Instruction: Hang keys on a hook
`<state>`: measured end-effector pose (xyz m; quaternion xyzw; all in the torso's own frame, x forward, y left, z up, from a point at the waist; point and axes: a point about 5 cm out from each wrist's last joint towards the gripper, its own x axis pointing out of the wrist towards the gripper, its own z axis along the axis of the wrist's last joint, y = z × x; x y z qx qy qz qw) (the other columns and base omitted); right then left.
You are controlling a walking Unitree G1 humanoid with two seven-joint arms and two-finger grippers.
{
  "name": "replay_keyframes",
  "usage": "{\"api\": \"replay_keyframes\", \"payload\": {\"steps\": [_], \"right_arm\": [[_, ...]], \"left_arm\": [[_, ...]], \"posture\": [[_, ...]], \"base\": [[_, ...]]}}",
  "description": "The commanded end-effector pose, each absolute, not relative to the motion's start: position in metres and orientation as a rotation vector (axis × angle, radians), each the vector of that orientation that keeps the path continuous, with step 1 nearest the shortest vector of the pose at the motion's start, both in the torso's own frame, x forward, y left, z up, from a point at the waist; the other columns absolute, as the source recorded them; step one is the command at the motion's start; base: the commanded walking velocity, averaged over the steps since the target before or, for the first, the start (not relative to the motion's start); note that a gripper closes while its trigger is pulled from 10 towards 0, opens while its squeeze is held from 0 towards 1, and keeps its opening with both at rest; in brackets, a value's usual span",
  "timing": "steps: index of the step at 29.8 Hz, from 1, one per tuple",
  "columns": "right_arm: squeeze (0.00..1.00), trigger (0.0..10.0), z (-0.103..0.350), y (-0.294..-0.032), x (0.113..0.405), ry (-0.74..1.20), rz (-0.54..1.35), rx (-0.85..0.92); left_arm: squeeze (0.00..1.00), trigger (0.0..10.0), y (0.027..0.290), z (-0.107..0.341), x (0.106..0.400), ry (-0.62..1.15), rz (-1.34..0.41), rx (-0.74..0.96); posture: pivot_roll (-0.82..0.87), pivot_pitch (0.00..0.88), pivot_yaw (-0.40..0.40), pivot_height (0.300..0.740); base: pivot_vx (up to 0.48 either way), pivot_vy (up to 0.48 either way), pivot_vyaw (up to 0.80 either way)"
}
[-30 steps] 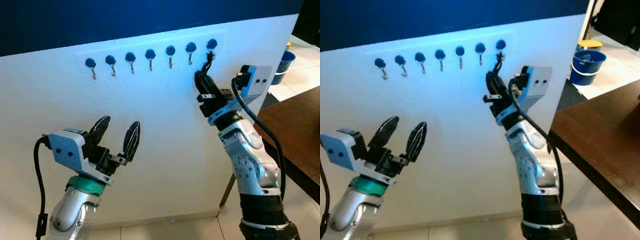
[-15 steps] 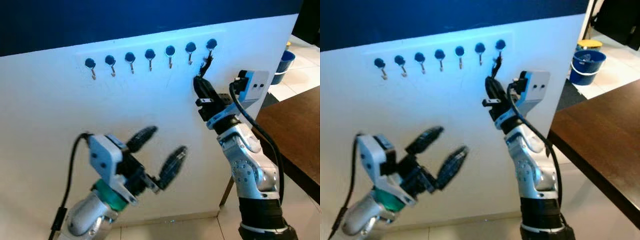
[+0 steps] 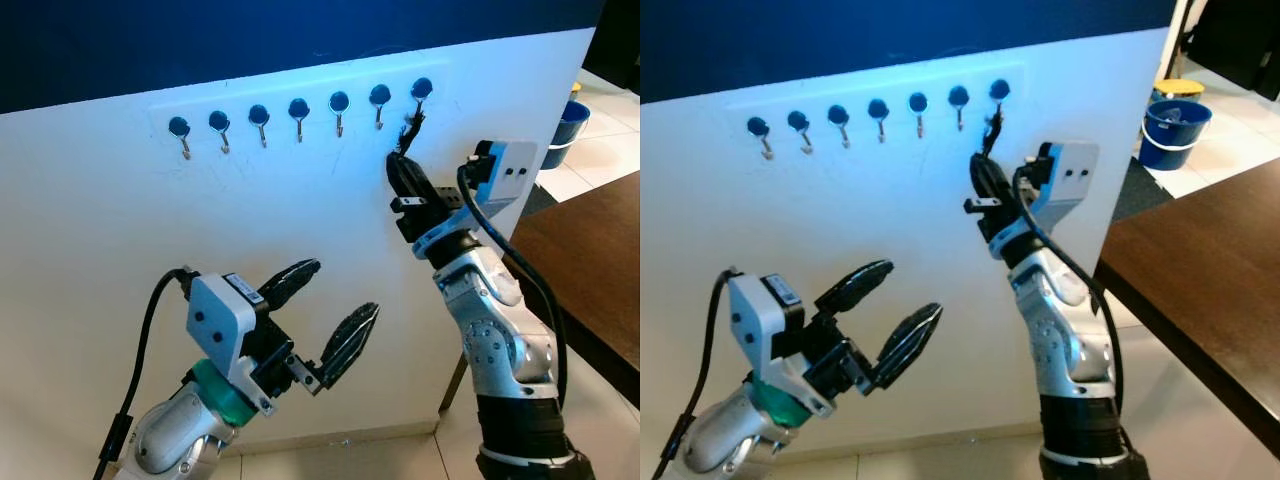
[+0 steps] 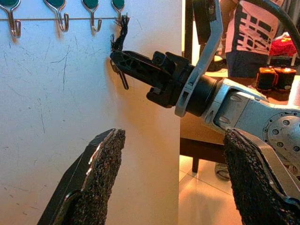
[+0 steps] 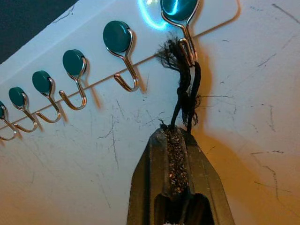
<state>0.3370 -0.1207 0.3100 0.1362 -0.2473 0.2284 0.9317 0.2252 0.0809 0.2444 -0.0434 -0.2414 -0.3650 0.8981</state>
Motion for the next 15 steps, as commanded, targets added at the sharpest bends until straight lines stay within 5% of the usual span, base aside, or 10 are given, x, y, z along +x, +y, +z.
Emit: {"api": "replay_keyframes", "payload": {"steps": [1,9,10,15], "right_arm": [[1.0,10.0,0.31,-0.116,0.334,-0.508,0.499,0.289],[1.0,10.0,0.31,-0.114,0.33,-0.521,0.526,0.276],[0.0,10.0,0.31,-0.112,0.327,-0.535,0.535,0.255],[0.0,10.0,0.314,-0.111,0.316,-0.594,0.55,0.229]], "left_arm": [[0.0,10.0,0.084,0.244,0.224,-0.494,-0.741,-0.085],[0.0,10.0,0.087,0.245,0.225,-0.495,-0.73,-0.087],[0.0,10.0,0.087,0.245,0.225,-0.496,-0.727,-0.088],[0.0,10.0,0.089,0.245,0.225,-0.498,-0.715,-0.099]], "posture": [[-0.15,0.122,0.24,0.74],[-0.15,0.124,0.242,0.74],[-0.15,0.124,0.242,0.74],[-0.15,0.123,0.241,0.74]], "base": [[0.0,0.0,0.0],[0.0,0.0,0.0],[0.0,0.0,0.0],[0.0,0.0,0.0]]}}
